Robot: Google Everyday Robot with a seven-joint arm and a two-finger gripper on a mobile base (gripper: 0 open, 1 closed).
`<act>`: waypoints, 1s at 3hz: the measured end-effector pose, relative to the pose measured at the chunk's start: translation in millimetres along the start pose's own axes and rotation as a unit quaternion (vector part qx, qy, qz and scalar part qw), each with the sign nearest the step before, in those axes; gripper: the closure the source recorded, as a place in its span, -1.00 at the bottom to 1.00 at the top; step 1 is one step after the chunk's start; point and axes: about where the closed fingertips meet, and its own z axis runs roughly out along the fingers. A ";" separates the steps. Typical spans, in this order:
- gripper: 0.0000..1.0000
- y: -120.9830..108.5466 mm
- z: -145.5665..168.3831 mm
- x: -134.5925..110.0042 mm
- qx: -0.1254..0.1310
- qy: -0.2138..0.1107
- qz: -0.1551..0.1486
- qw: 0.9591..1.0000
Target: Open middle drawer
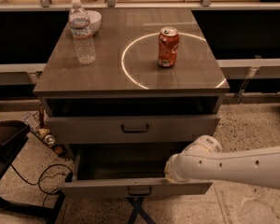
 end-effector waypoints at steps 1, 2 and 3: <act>1.00 -9.3 17.9 8.1 -0.001 -0.001 -0.003 1.000; 1.00 -16.1 33.4 13.9 -0.007 -0.001 -0.007 1.000; 1.00 -10.3 51.8 15.7 -0.032 -0.004 -0.006 0.999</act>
Offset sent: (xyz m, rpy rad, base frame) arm 0.0439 -0.0085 -0.0438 -0.0075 0.0189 0.0259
